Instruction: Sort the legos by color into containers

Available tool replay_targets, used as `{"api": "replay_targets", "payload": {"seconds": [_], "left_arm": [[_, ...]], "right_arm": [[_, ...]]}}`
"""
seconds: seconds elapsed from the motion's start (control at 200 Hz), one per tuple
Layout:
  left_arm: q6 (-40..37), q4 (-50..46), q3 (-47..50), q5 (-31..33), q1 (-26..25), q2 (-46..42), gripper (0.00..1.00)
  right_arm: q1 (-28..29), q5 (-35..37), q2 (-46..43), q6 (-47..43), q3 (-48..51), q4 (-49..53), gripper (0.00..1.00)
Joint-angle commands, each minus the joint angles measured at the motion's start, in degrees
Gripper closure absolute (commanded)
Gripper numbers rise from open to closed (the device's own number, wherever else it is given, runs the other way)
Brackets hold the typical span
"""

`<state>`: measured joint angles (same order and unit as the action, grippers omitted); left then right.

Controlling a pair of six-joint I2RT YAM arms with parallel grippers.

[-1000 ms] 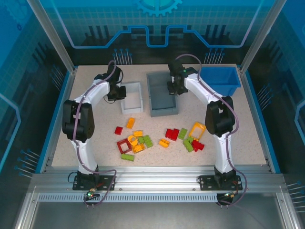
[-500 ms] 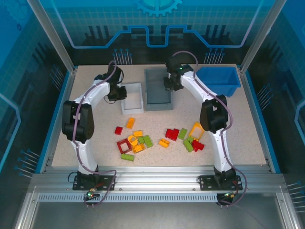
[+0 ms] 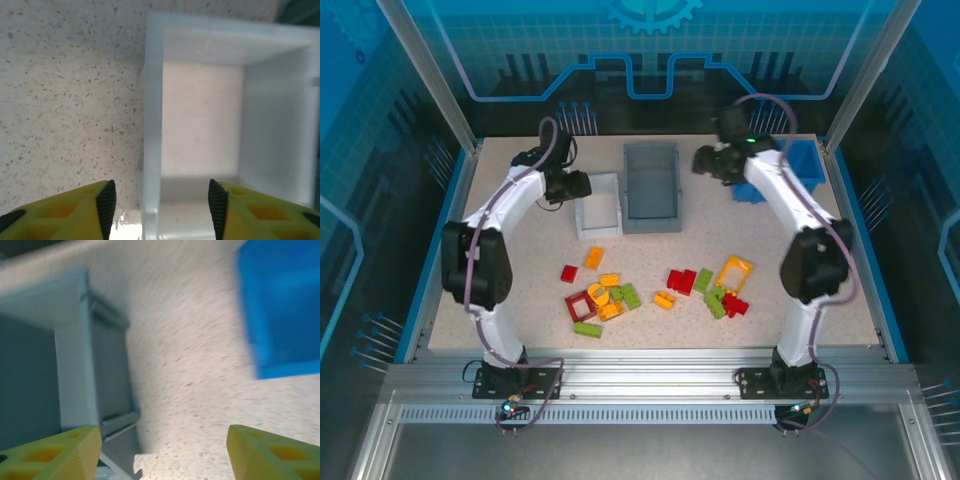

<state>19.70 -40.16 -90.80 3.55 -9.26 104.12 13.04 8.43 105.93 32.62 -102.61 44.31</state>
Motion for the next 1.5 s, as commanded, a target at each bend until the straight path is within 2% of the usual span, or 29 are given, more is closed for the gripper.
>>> {"api": "replay_targets", "payload": {"seconds": [0.0,0.085,0.155,0.225,0.415,0.6,0.735,0.88,1.07,1.175,1.356,1.496], "left_arm": [[3.36,5.3,2.68,-4.11,-2.52,-9.24,0.39],[5.06,12.69,7.58,-9.04,-6.52,-13.72,0.3],[6.06,18.96,11.8,-10.53,-11.29,-16.37,0.22],[6.43,23.75,14.61,-10.7,-16.64,-17.83,0.22],[6.14,34.03,16.45,-7.43,-29.36,-18.67,0.2],[2.81,33.08,12.93,-4.58,-36.9,-15.95,0.2],[2.63,32.64,13.27,-4.29,-38.37,-15.51,0.2],[2.45,32.01,14.5,-4.18,-38.59,-16.23,0.2],[0.88,30.11,15.55,-2.57,-38.56,-18.06,0.2],[0.35,29.29,16.15,-1.53,-38.56,-19.22,0.21],[-0.29,27.04,16.86,0.83,-38.26,-21.86,0.2],[1.52,23.35,17.66,1.62,-37.19,-24.59,0.21]], "right_arm": [[-8.56,-0.81,-6.9,10.13,8.82,-4.58,0.28],[-15.02,-4.68,-8.08,15.99,12.84,-6.73,0.25],[-18.84,-7.94,-6.27,19.33,12.91,-7.62,0.24],[-21.16,-9.91,-3.03,21.35,10.76,-7.34,0.23],[-23.63,-12.16,6.41,25.3,3.02,-4.79,0.22],[-24.0,-12.62,14.54,27.86,-4.31,-0.91,0.24],[-24.02,-12.2,18.15,28.01,-7.41,0.12,0.3],[-23.81,-11.16,20.23,26.25,-9.72,2.84,0.47],[-22.73,-4.97,19.37,20.36,-10.77,8.24,0.67],[-22.23,-2.14,18.3,15.77,-10.74,9.63,0.75],[-19.49,1.31,15.72,5.69,-9.95,10.6,0.82],[-15.16,2.39,12.95,-4.85,-8.55,9.31,0.84]]}}
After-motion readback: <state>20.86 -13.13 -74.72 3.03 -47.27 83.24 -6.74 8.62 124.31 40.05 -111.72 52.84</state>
